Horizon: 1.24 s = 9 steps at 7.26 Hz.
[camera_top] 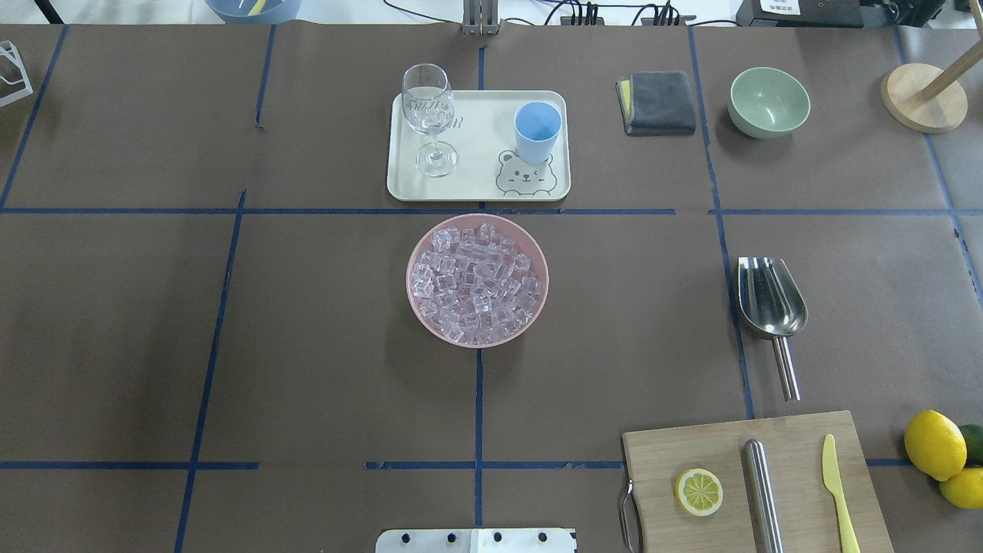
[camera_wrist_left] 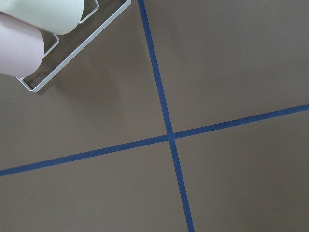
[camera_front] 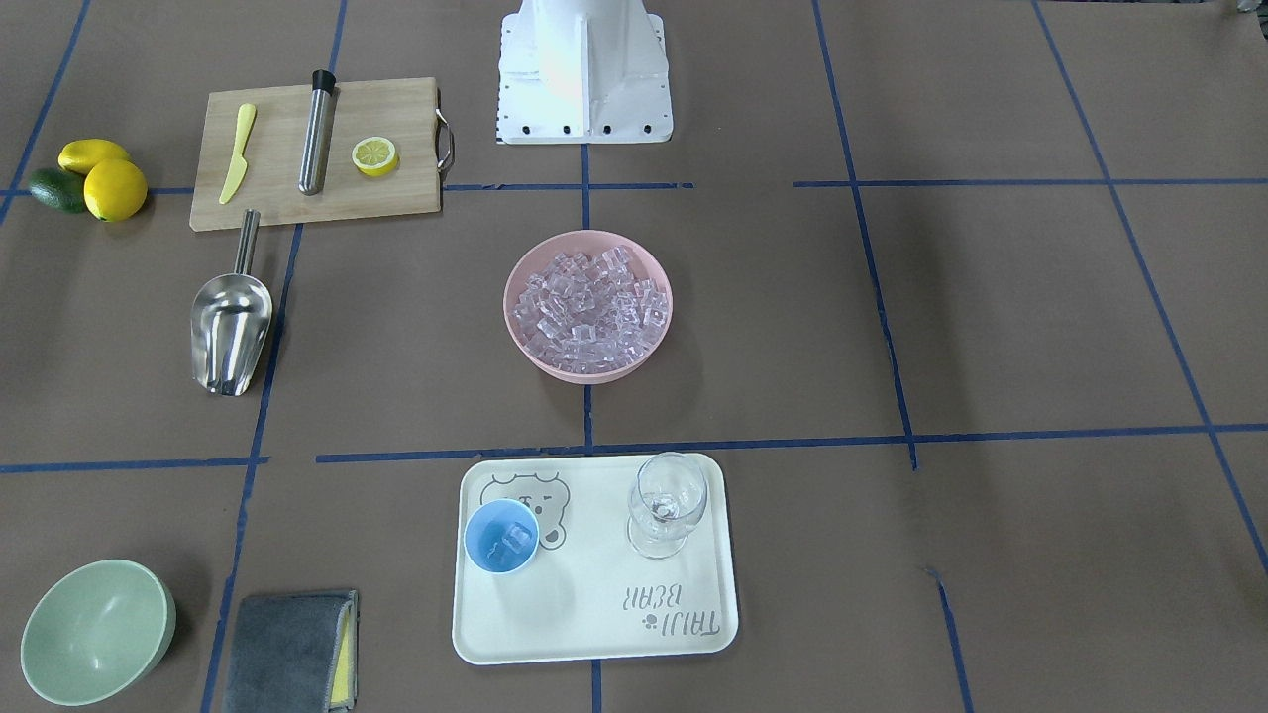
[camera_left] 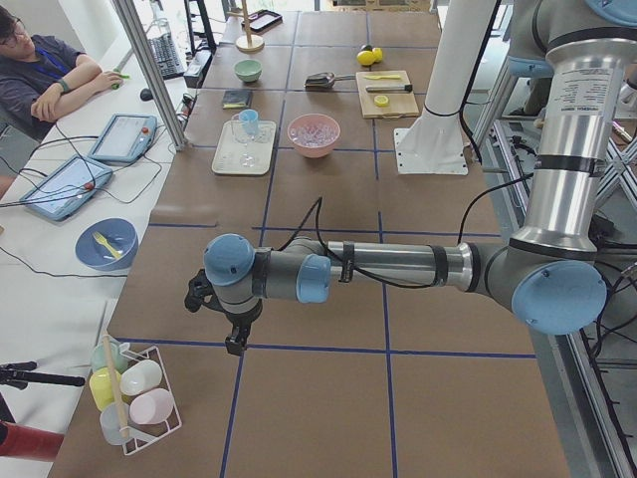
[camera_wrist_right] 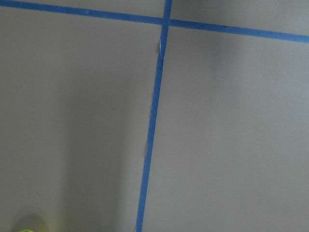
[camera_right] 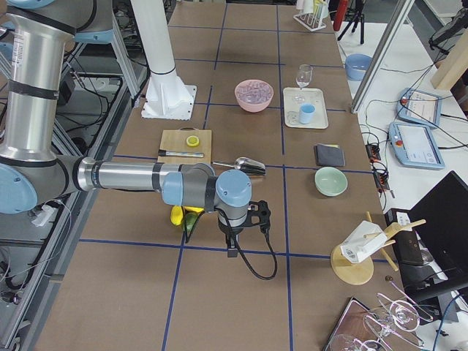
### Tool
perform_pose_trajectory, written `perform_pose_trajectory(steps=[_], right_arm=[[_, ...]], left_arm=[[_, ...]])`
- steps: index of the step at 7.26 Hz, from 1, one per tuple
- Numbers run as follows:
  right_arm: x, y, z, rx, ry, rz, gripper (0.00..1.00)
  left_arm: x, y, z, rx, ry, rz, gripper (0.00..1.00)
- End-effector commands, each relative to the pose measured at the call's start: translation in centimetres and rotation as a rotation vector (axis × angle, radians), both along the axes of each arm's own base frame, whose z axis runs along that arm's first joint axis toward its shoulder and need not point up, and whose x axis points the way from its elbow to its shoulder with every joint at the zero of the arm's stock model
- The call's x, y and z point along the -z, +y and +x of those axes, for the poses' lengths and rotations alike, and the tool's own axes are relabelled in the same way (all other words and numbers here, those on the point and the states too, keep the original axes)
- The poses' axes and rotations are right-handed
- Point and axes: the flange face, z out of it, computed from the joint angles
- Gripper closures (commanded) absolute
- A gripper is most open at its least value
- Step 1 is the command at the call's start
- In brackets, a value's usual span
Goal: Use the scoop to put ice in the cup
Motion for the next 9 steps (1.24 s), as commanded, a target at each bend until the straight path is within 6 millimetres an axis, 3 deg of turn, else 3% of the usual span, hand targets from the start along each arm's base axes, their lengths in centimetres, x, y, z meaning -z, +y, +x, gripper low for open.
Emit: perform_pose_trajectory(steps=[1, 4, 9], right_arm=[[0.2, -0.2, 0.0, 0.002, 0.001, 0.007, 0.00], [0.5, -0.3, 0.0, -0.002, -0.004, 0.010, 0.00], [1.7, -0.5, 0.0, -0.005, -0.005, 0.031, 0.00]], left_arm=[[0.9, 0.1, -0.1, 0.003, -0.017, 0.019, 0.00], [2.1, 0.0, -0.1, 0.002, -0.019, 0.045, 0.00], [2.2, 0.2, 0.0, 0.001, -0.019, 0.048, 0.00]])
